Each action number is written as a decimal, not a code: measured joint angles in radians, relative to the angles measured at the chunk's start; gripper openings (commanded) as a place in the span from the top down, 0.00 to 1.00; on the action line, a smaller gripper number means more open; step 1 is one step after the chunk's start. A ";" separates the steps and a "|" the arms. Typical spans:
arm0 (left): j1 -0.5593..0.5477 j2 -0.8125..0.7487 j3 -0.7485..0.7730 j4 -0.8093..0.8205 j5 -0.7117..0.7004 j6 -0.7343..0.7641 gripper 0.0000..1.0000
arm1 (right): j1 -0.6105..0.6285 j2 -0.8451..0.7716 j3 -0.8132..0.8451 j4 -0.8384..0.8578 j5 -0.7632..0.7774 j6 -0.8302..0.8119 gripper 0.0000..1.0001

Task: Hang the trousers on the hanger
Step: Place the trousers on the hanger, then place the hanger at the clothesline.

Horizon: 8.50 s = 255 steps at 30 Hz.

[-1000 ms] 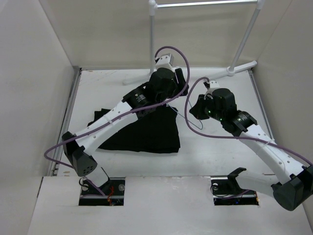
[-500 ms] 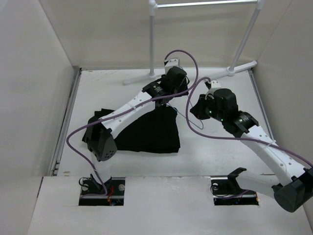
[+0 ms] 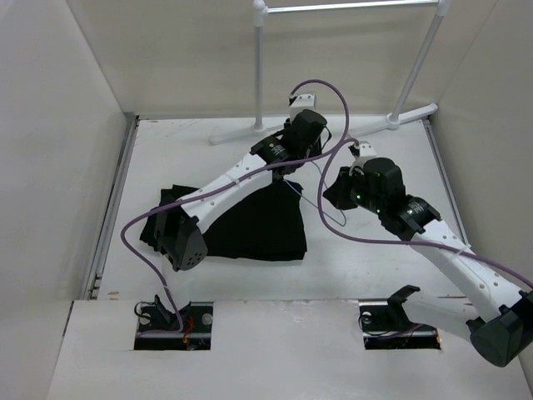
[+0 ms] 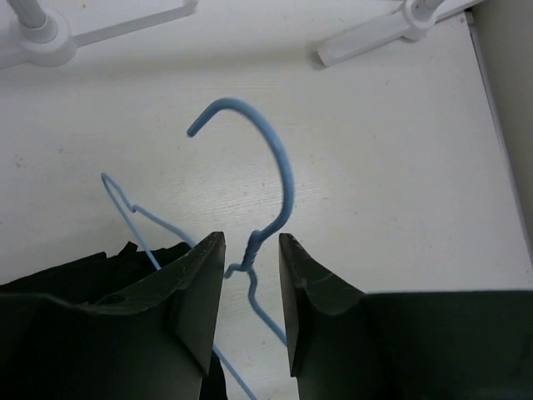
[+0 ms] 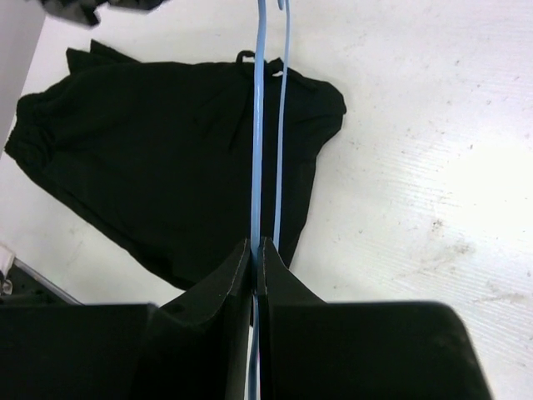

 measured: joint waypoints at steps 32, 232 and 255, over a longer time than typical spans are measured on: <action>-0.050 -0.184 -0.329 0.221 -0.088 -0.127 1.00 | -0.017 -0.116 -0.056 0.029 0.010 0.050 0.46; -0.090 -1.212 -0.933 0.221 -0.504 0.078 0.00 | -0.478 1.132 1.588 0.040 -0.433 0.545 1.00; -0.017 -1.165 -0.978 0.211 -0.430 0.024 0.00 | -0.552 1.140 1.411 0.039 -0.439 0.509 0.24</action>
